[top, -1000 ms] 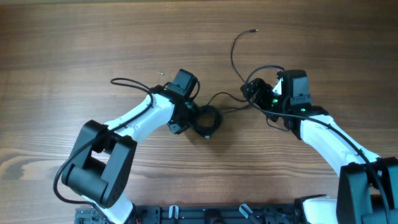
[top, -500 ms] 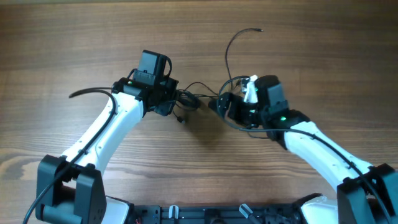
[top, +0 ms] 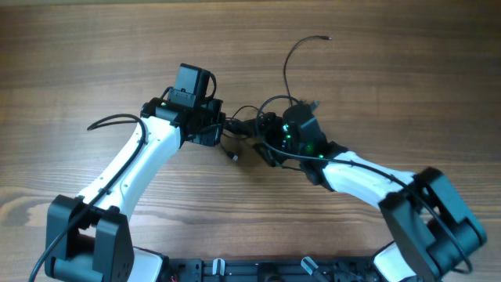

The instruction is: Untangle cables

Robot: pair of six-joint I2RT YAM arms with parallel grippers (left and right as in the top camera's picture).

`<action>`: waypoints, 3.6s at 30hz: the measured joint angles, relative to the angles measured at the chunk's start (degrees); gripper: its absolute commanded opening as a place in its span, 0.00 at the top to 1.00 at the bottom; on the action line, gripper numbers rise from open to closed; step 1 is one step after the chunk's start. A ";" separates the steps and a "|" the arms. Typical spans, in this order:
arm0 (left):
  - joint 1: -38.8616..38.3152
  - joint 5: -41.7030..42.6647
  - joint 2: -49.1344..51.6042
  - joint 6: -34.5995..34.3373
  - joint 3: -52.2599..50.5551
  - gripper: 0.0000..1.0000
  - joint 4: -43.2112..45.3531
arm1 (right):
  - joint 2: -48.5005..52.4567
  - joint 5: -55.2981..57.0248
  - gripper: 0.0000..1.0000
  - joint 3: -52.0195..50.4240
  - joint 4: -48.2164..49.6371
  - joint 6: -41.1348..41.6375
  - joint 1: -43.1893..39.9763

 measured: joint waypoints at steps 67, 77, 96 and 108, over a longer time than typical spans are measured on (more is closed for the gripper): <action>11.28 13.46 -8.04 71.60 0.15 0.26 -1.84 | 3.98 -47.23 0.96 -0.09 26.49 -45.05 -15.06; 5.07 13.38 -3.61 70.58 0.20 0.23 10.43 | 3.98 -51.65 0.95 -0.09 26.49 -44.96 -15.06; 14.64 14.27 -3.74 56.59 0.35 0.40 -1.77 | 3.98 -52.87 0.96 -0.09 26.49 -44.96 -15.06; 10.84 34.60 7.85 53.11 0.26 0.25 2.10 | 3.98 -52.98 0.96 -0.09 26.49 -44.94 -15.06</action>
